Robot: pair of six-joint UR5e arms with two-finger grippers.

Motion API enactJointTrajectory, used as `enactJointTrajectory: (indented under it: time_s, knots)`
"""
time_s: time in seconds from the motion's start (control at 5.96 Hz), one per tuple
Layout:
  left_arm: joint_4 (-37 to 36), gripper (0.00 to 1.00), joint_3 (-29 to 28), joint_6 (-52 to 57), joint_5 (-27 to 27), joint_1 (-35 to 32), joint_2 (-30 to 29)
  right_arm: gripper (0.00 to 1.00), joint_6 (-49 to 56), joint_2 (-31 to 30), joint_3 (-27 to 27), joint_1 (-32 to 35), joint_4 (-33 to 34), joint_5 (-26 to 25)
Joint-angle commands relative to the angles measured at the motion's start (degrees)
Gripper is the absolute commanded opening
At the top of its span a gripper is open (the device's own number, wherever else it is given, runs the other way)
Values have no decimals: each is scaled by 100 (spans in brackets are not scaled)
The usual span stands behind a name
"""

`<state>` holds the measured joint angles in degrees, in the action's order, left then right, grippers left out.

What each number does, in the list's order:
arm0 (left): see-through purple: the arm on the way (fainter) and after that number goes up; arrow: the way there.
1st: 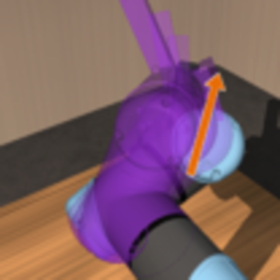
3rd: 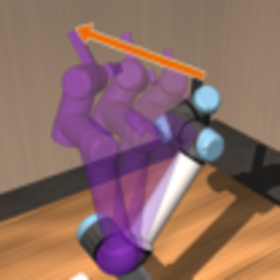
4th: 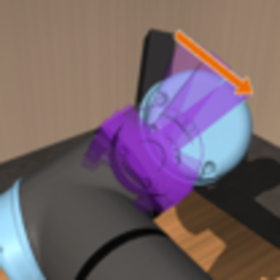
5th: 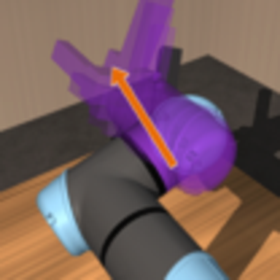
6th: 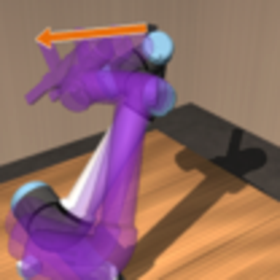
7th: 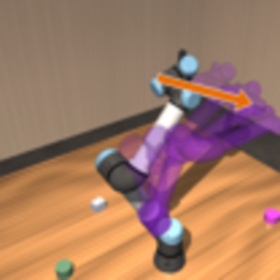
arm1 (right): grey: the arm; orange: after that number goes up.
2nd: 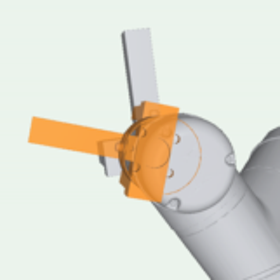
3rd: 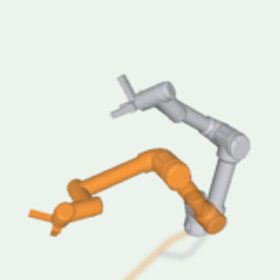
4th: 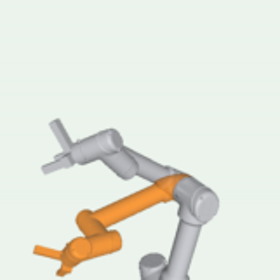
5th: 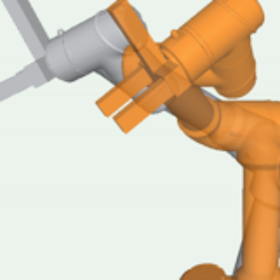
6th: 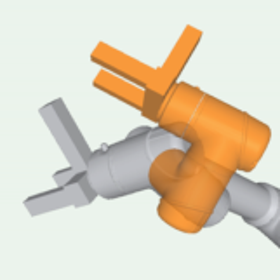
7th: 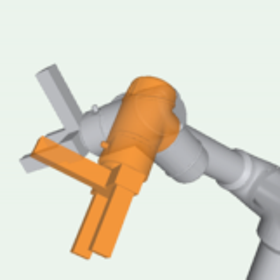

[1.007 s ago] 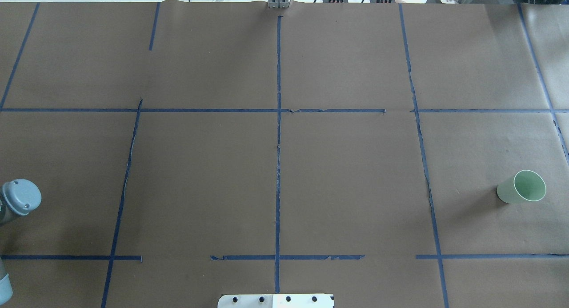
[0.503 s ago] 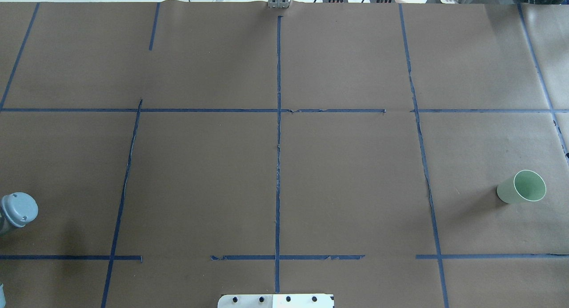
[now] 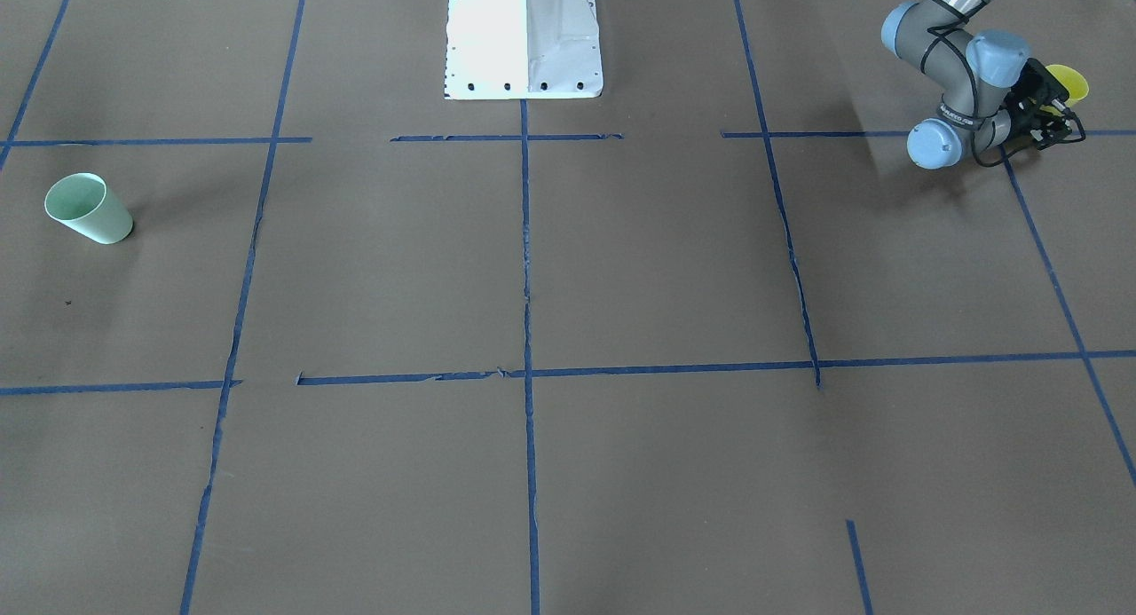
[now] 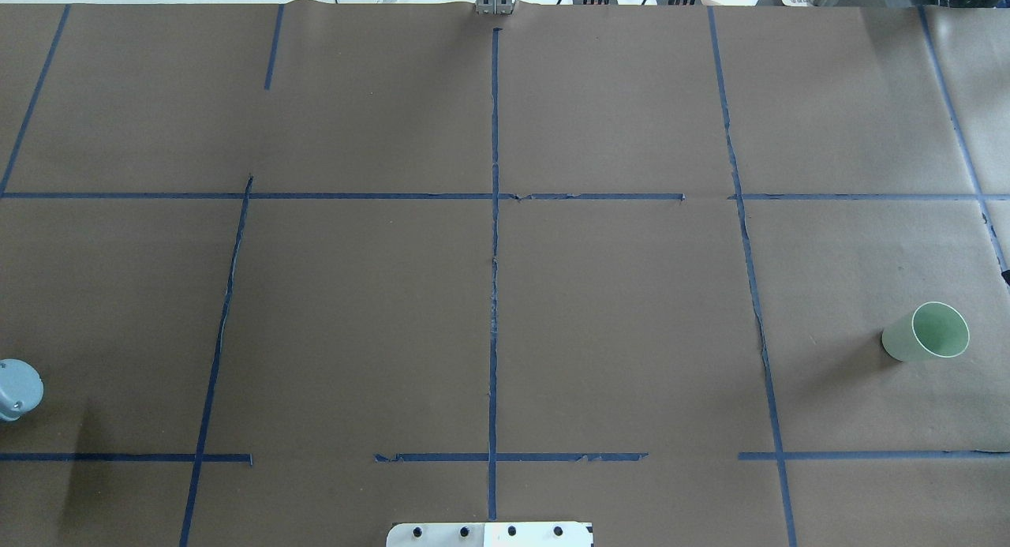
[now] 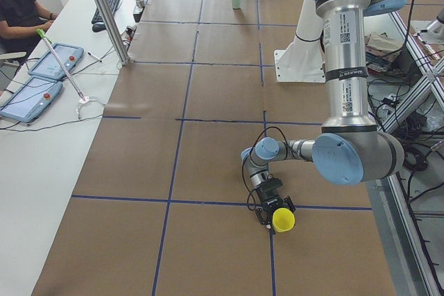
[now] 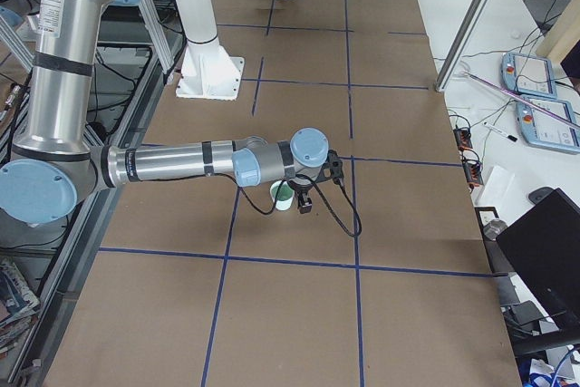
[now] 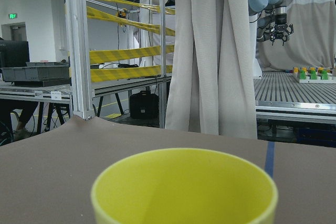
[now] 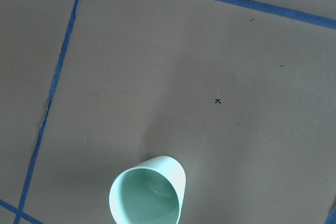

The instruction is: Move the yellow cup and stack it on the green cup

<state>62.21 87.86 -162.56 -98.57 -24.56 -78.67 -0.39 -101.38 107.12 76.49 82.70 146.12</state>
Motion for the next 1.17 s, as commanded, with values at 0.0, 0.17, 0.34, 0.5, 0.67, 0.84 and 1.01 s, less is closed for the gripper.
enactJointTrajectory:
  time_s: [0.0,0.17,0.34,0.5,0.67,0.84,1.01]
  knots:
    - [19,1,133,345,56,4,316,100,-162,-14,107,-3,0,48]
    - [-7,0,456,592,222,-5,334,100,-172,-14,194,-3,0,91]
    - [-120,0,764,812,1033,-5,274,100,-380,39,221,-38,-17,74]
    - [-400,0,793,1371,1659,-118,82,100,-600,100,230,-177,-18,65]
    - [-394,0,881,2351,2274,-406,-155,100,-594,205,169,-196,-9,22]
    - [-333,0,942,2909,3168,-1001,-758,100,-602,293,117,-187,-9,21]
    - [7,0,952,3941,3647,-1337,-1408,100,-594,320,116,-187,-9,21]
